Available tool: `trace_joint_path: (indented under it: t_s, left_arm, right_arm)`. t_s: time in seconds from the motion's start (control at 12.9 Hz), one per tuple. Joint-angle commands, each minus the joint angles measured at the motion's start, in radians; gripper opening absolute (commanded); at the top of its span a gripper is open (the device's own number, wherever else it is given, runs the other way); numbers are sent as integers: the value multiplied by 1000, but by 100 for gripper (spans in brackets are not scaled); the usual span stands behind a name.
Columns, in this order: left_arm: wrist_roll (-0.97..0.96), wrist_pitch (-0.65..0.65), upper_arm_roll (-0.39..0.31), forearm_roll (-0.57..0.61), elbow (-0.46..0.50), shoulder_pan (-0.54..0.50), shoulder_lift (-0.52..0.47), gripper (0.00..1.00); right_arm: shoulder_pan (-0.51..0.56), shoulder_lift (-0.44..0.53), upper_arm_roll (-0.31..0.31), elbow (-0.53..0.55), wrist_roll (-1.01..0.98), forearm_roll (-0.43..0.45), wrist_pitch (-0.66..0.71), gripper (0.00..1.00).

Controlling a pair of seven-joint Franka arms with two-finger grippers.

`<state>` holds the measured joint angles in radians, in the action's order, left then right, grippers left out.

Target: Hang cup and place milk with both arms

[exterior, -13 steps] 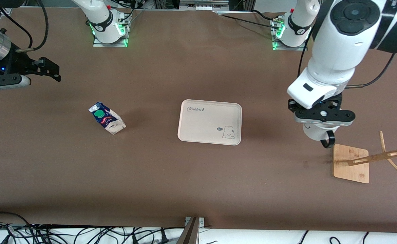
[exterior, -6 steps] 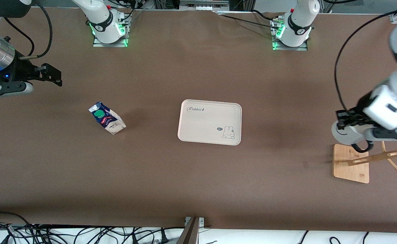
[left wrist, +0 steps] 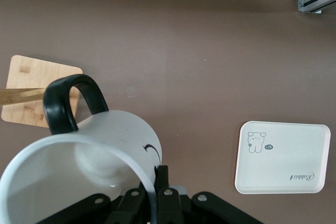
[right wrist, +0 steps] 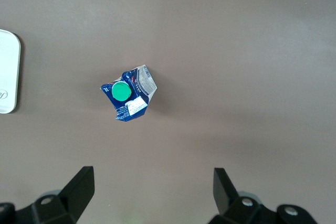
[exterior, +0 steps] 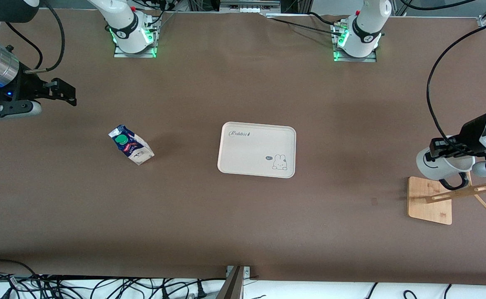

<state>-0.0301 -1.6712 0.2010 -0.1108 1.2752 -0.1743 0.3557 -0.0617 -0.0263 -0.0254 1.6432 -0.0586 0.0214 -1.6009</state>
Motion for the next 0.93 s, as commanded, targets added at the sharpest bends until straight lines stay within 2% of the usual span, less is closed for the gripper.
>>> trace_joint_path:
  t_s: [0.0,0.54,0.86]
  left_arm:
    - [42,-36,11,-55,-8,-33,19,0]
    - [114,-61,8,-70,-17,-65,68,0]
    - [153,-61,9,-78,-16,-125,78,0]
  right_arm:
    - [19,-7,-18,-22,-4,12,9,100]
    - [17,-7,-18,-23,-4,12,12,100]
    - [17,-7,-18,-23,-4,12,10,100]
